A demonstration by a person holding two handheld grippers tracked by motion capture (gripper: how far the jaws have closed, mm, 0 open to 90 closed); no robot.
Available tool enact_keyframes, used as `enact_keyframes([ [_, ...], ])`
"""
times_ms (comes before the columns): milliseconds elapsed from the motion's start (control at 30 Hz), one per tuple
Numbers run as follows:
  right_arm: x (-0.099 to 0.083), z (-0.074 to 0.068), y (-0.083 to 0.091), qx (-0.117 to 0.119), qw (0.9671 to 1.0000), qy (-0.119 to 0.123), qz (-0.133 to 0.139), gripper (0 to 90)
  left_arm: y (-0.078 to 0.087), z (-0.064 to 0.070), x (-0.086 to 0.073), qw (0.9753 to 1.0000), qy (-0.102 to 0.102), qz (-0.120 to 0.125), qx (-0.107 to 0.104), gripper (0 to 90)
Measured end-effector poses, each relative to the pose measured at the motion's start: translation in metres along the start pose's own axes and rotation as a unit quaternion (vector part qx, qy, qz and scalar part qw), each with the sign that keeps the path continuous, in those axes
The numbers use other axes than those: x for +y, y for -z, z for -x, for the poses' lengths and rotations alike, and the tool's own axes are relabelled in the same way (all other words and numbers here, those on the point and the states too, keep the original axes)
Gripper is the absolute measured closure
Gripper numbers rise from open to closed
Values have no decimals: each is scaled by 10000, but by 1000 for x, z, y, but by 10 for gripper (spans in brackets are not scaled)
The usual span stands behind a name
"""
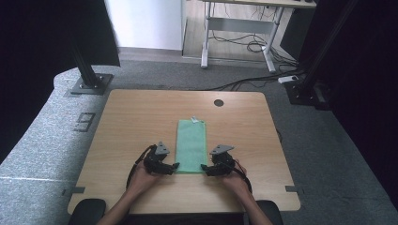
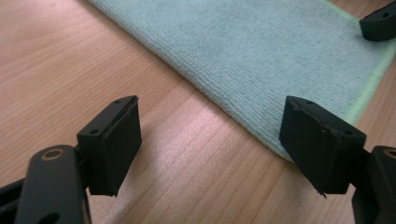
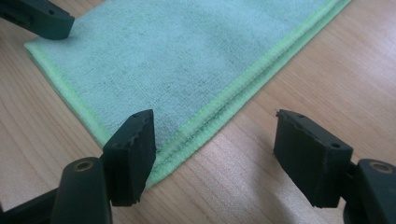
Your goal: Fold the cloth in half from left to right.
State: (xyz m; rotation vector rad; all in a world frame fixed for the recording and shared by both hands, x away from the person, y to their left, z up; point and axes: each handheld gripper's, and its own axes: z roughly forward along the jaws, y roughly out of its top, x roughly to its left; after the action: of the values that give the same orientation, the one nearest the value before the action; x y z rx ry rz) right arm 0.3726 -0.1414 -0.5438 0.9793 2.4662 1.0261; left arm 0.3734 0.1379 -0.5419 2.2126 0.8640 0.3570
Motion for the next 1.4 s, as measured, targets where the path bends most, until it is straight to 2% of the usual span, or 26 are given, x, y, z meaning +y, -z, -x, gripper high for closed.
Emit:
enact_keyframes([
  [167, 1, 1, 8, 83, 9999, 29, 65, 244, 14, -5, 1, 9996, 130, 149, -179, 187],
  [400, -3, 11, 25, 45, 9999, -122, 97, 172, 28, -17, -6, 9997, 168, 112, -131, 148],
  [500, -8, 18, 29, -1, 9998, -185, 75, 140, 28, -23, -10, 9998, 212, -12, -36, 143],
  [633, -16, 28, 32, -97, 9994, -324, 4, 123, 23, -32, -17, 9993, 345, -157, -23, 142],
  [867, -26, 41, 32, -389, 9980, -505, -11, 4, 18, -38, -22, 9986, 407, -302, 137, 121],
  [1067, -33, 48, 28, -485, 9969, -623, -37, 0, 17, -39, -23, 9984, 341, -339, 289, 84],
  [1400, -39, 50, 23, -502, 9967, -628, -58, 0, 14, -40, -24, 9980, 382, -370, 332, 0],
])
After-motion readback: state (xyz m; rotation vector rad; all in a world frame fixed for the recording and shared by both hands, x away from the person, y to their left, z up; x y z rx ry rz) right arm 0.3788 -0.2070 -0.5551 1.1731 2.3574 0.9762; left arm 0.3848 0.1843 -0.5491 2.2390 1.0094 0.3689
